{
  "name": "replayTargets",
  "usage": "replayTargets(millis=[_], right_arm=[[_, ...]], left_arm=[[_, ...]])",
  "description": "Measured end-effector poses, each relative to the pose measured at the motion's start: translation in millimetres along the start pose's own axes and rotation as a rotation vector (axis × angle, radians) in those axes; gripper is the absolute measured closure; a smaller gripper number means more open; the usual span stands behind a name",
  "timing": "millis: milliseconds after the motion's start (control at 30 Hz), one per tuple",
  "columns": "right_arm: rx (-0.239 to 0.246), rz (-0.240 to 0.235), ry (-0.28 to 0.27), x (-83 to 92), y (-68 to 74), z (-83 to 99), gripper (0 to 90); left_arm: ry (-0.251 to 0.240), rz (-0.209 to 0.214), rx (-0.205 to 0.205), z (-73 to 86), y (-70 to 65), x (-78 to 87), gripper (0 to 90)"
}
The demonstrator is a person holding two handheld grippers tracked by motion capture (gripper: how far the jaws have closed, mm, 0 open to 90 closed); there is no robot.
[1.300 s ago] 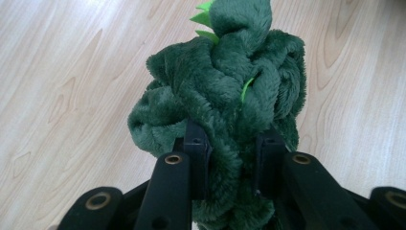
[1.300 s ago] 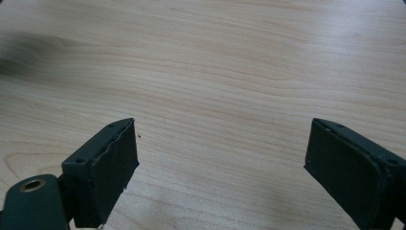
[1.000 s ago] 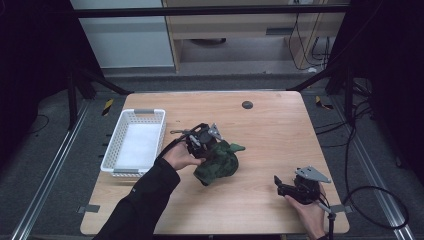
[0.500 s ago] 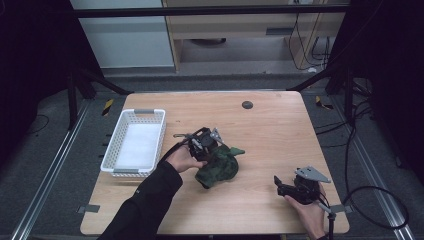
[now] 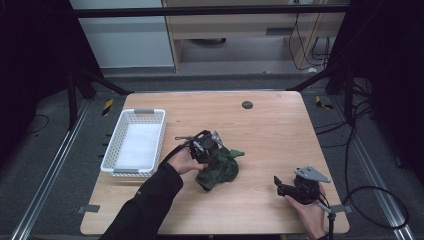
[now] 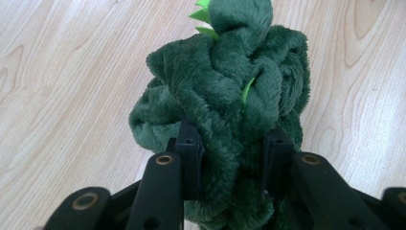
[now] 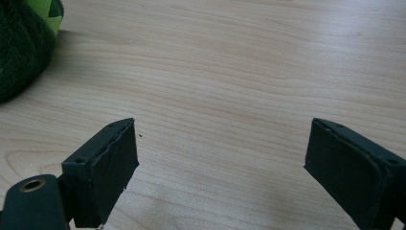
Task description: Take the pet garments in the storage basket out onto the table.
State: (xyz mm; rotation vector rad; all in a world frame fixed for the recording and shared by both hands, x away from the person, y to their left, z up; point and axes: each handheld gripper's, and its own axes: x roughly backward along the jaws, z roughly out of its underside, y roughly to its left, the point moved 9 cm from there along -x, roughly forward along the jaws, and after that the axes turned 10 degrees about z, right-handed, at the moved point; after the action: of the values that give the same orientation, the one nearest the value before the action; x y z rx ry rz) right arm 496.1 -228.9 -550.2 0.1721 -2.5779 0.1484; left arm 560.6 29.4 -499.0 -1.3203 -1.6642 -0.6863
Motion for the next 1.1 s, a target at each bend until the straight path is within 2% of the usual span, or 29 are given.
replayTargets(millis=[167, 400, 667, 867, 1100], right_arm=[[0.0, 0.0, 0.0, 0.1, -0.1, 0.0, 10.7], [0.002, 0.0, 0.0, -0.1, 0.0, 0.2, 10.7], [0.0, 0.0, 0.0, 0.0, 0.1, 0.1, 10.7], [0.0, 0.001, 0.0, 0.0, -0.1, 0.1, 10.7], [0.0, 0.001, 0.001, 0.0, -0.1, 0.1, 10.7]], left_arm=[[-0.008, -0.004, 0.003, 1.2, 1.0, 0.2, 60.4], [-0.028, -0.021, 0.014, 0.7, 1.2, 4.6, 46.4], [-0.054, -0.035, 0.021, -0.1, 1.4, 12.7, 37.5], [-0.119, -0.048, 0.037, -0.3, -1.0, 25.9, 31.2], [-0.221, -0.108, 0.108, 5.3, 0.7, 40.1, 28.6]])
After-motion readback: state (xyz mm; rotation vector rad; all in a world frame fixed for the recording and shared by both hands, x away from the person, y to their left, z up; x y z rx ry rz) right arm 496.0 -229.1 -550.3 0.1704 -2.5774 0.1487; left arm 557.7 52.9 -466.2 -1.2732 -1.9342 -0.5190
